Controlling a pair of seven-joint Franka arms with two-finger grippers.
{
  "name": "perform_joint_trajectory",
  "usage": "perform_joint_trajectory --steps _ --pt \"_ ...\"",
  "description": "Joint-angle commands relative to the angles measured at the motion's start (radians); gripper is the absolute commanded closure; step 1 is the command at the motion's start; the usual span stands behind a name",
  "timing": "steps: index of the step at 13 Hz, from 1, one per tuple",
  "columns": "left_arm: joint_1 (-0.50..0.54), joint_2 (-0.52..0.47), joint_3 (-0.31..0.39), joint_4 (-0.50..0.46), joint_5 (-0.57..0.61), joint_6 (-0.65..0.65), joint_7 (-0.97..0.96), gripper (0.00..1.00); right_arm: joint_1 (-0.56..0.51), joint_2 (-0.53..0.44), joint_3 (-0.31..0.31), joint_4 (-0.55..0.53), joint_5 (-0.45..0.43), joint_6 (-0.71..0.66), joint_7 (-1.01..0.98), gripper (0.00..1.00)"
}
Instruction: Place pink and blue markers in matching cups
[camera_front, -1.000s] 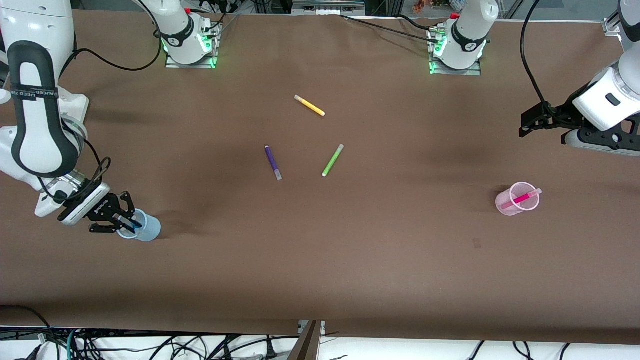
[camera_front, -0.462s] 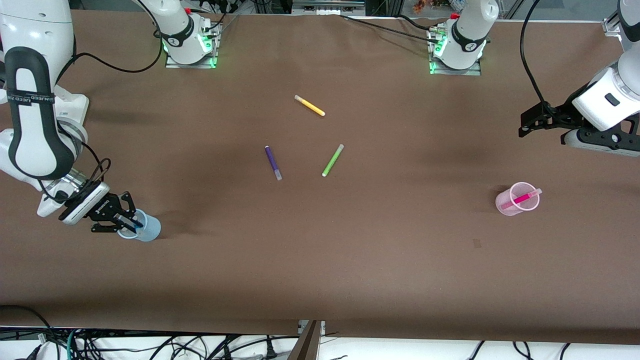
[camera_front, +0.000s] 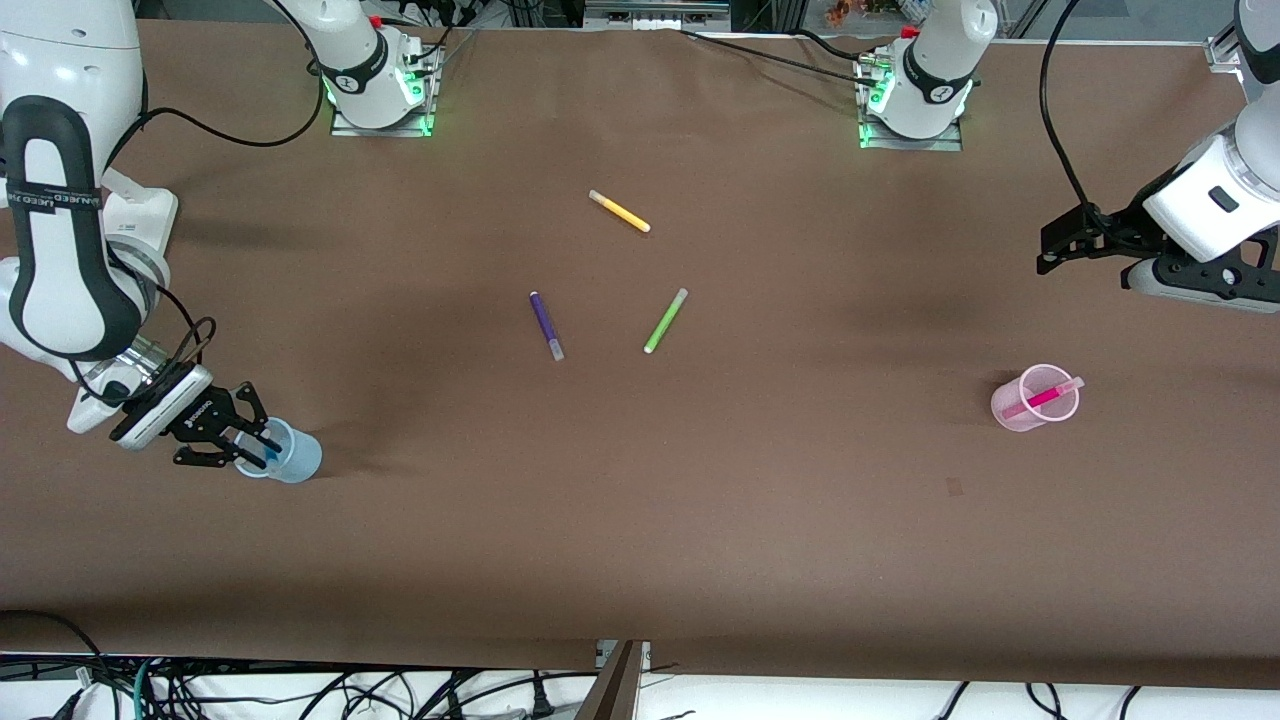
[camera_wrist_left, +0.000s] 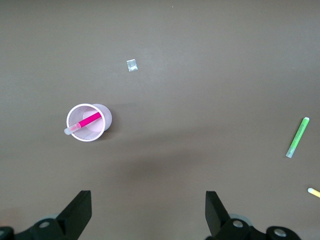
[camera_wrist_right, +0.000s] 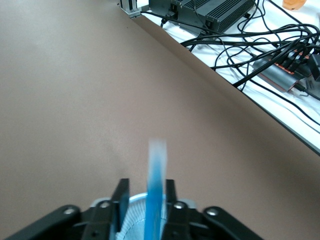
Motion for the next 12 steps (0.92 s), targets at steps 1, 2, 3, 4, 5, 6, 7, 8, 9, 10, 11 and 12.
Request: perform_joint_trajectory --steps 1,2,3,4,5,6,7,8,9,10,11,12 --pt "0.004 -0.025 -0.003 -0.027 -0.007 0.01 0.02 0.0 -0.015 0.011 0.012 0.028 0.042 -0.014 -0.03 0.04" --pt "0.004 -0.026 -0.003 -0.027 -0.007 0.01 0.02 0.0 -0.015 0.011 0.011 0.028 0.042 -0.014 -0.03 0.01" --pt "0.004 -0.025 -0.003 -0.027 -0.007 0.01 0.02 0.0 -0.015 0.009 0.011 0.031 0.042 -0.014 -0.027 0.01" --pt "0.004 -0.025 -0.003 -0.025 -0.007 0.01 0.02 0.0 -0.014 0.009 0.011 0.052 0.042 -0.014 -0.016 0.01" --pt "0.004 -0.025 -0.003 -0.027 -0.007 0.01 0.02 0.0 -0.012 0.009 0.011 0.075 0.034 -0.014 0.0 0.01" --pt "0.004 -0.025 -0.003 -0.027 -0.007 0.01 0.02 0.0 -0.009 0.009 0.011 0.088 0.025 -0.012 0.037 0.01" --pt "0.004 -0.025 -0.003 -0.025 -0.007 0.01 0.02 0.0 -0.005 0.009 0.011 0.098 0.018 -0.012 0.088 0.01" --pt "0.004 -0.025 -0.003 -0.027 -0.007 0.01 0.02 0.0 -0.002 0.008 0.012 0.109 -0.01 -0.012 0.153 0.01" --pt "0.004 -0.025 -0.003 -0.027 -0.007 0.01 0.02 0.0 0.0 0.008 0.014 0.13 -0.06 -0.014 0.242 0.01" --pt "0.004 -0.025 -0.003 -0.027 -0.007 0.01 0.02 0.0 0.008 0.008 0.015 0.152 -0.123 -0.014 0.355 0.01" --pt "0.004 -0.025 -0.003 -0.027 -0.009 0.01 0.02 0.0 0.024 0.008 0.017 0.172 -0.18 -0.014 0.47 0.01" --pt "0.004 -0.025 -0.003 -0.027 -0.007 0.01 0.02 0.0 0.046 0.008 0.017 0.186 -0.235 -0.012 0.596 0.01"
